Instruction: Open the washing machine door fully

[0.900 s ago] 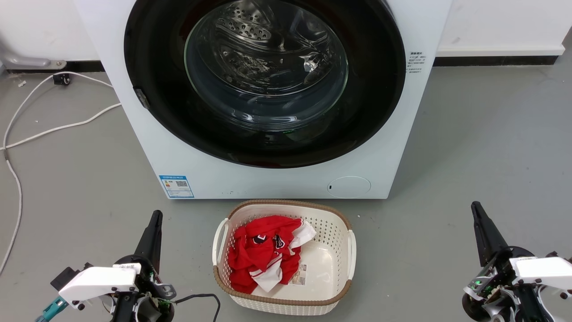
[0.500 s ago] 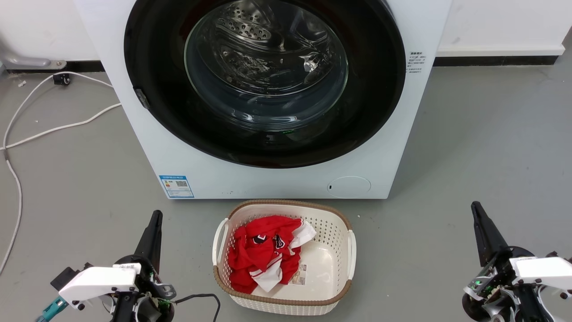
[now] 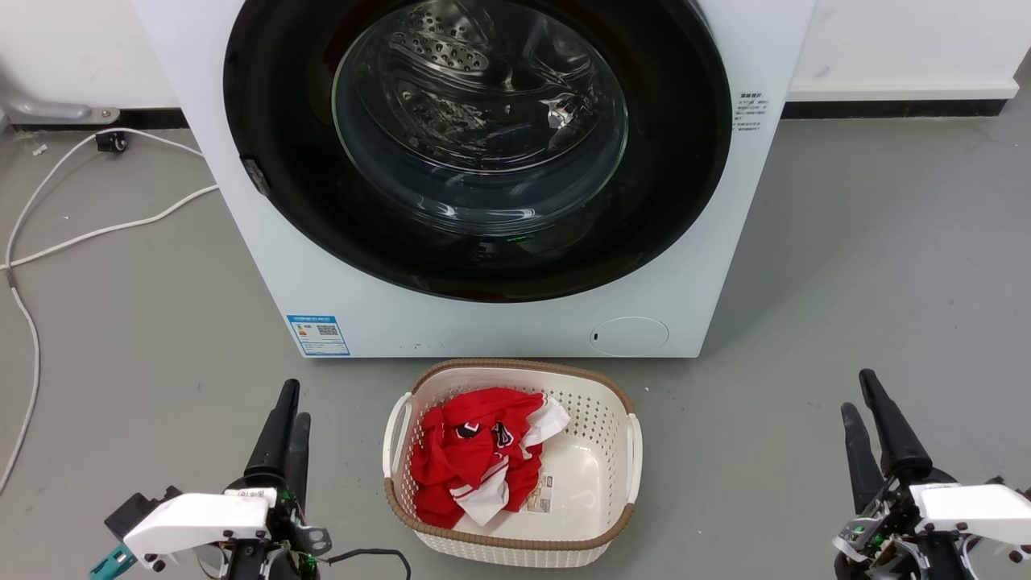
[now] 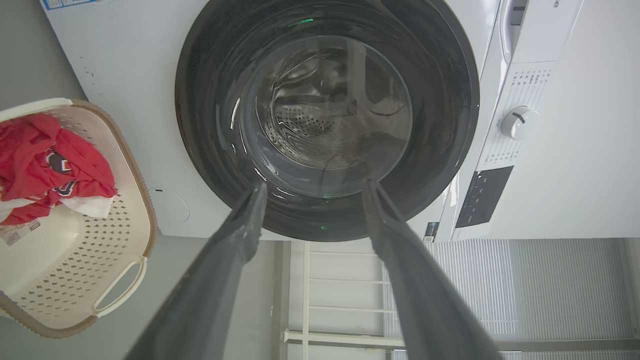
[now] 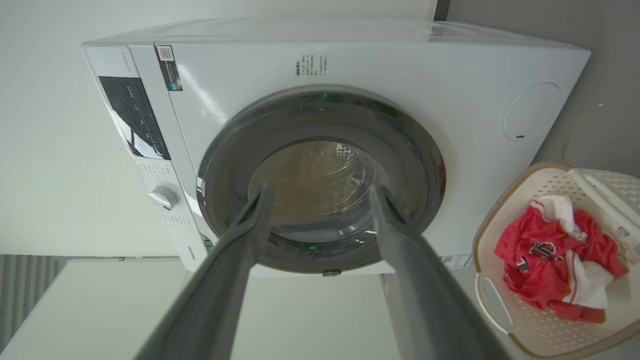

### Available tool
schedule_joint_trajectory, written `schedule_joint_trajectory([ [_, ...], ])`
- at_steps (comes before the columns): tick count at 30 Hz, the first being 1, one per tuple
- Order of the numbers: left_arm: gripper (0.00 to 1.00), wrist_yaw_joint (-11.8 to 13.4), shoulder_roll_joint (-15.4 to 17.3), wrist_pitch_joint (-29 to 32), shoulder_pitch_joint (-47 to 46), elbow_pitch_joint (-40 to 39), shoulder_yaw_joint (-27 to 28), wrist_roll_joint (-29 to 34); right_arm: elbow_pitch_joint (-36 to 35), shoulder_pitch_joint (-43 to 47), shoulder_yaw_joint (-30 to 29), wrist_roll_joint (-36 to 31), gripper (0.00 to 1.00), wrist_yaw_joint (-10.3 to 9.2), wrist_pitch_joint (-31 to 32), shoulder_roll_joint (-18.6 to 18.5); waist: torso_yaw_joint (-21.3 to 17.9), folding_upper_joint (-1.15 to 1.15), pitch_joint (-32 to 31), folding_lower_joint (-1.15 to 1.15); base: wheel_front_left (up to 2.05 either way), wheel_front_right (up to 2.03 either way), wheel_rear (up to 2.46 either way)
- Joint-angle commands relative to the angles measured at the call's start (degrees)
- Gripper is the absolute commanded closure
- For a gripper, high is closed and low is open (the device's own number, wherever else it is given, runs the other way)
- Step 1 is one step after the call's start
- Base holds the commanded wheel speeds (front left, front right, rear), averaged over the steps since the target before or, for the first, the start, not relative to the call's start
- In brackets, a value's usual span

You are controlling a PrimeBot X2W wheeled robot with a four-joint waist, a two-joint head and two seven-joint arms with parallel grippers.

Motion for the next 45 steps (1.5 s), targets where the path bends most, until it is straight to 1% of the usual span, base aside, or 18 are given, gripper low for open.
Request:
schedule_joint_trajectory([
  [1,0.0,-0.01,0.12,-0.85,-1.41,-1.88,-0.4,1.82,-1.93,-0.87,-0.1,-1.53,0.0,0.0,-0.83,-0.09,0.02,0.0,0.0,0.0,0.0,0.0,0.0],
  [2,0.0,-0.01,0.12,-0.85,-1.41,-1.88,-0.4,1.82,-1.93,-0.87,-0.1,-1.53,0.0,0.0,-0.83,-0.09,0.02,0.0,0.0,0.0,0.0,0.0,0.0],
  [5,0.0,-0.01,0.12,-1.64,-1.56,-2.89,-0.86,4.83,-2.99,-0.75,-0.13,-4.9,0.0,0.0,-1.62,-0.1,0.05,0.0,0.01,0.0,0.0,0.0,0.0],
  [15,0.0,-0.01,0.14,-4.1,-1.81,-5.06,-1.83,17.64,-6.78,-0.38,0.83,-23.13,0.0,0.0,-4.09,-0.21,0.04,0.0,0.01,0.0,0.0,0.0,0.0],
  [17,0.0,-0.01,0.14,-4.58,-1.89,-5.28,-2.52,21.04,-7.2,-0.32,0.95,-26.14,0.0,0.0,-4.56,-0.19,0.03,0.0,0.0,0.0,0.0,0.0,0.0],
  [25,0.0,0.26,0.15,-6.31,-2.13,-5.56,-4.25,30.7,-7.71,0.07,1.64,-36.67,0.0,0.0,-6.31,-0.16,0.08,0.0,-0.03,0.0,0.0,0.0,0.0],
  [36,0.0,1.6,0.17,-8.49,-2.51,-4.84,-6.24,42.17,-7.88,0.62,2.29,-47.25,0.0,0.0,-8.5,-0.18,0.11,0.0,0.04,0.0,0.0,0.0,0.0],
  [45,0.0,2.43,0.18,-10.11,-2.67,-4.47,-7.44,49.63,-8.78,0.95,2.75,-54.06,0.0,0.0,-10.09,-0.2,0.18,0.0,0.16,0.0,0.0,0.0,0.0],
])
